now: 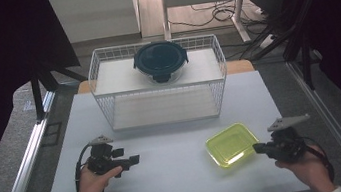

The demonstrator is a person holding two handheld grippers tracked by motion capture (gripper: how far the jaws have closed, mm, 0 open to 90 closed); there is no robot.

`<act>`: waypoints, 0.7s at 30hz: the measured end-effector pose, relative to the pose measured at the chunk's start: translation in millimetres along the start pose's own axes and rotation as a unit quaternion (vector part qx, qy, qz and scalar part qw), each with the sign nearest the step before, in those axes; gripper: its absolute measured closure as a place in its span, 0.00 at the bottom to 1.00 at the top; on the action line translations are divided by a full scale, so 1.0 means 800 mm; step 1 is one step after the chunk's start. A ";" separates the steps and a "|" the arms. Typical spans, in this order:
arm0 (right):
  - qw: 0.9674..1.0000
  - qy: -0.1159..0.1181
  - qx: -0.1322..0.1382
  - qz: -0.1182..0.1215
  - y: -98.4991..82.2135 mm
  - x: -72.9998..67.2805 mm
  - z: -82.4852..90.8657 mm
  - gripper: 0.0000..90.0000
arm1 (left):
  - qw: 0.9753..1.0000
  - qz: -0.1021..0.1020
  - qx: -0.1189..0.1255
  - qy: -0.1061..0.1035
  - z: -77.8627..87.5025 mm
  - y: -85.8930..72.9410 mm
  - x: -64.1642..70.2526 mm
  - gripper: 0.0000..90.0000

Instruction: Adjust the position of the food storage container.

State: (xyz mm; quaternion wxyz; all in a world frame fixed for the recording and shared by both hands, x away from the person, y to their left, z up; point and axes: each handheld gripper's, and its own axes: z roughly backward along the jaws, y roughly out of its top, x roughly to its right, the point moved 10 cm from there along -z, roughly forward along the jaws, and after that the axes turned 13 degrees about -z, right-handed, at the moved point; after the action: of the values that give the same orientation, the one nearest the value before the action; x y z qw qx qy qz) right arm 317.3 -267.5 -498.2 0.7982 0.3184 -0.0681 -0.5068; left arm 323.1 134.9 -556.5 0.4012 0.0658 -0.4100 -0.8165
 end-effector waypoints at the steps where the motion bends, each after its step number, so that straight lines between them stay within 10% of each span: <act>1: 1.000 -0.012 0.002 -0.008 0.004 0.013 -0.001 0.99 | 1.000 0.000 0.000 0.000 0.000 0.000 0.000 0.25; 10: 0.996 -0.048 -0.013 -0.076 0.012 0.084 -0.043 0.99 | 1.000 0.003 0.003 0.004 0.006 -0.004 -0.004 0.25; 21: 0.996 -0.051 -0.043 -0.061 0.003 0.076 -0.064 0.99 | 1.000 0.006 0.001 0.002 0.003 -0.004 -0.006 0.25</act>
State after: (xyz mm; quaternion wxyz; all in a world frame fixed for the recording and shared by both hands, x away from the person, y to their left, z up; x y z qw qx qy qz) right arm 370.4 -296.4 -550.1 0.7744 0.2607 -0.0675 -0.5725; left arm 323.0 140.9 -558.5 0.4071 0.0652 -0.4103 -0.8134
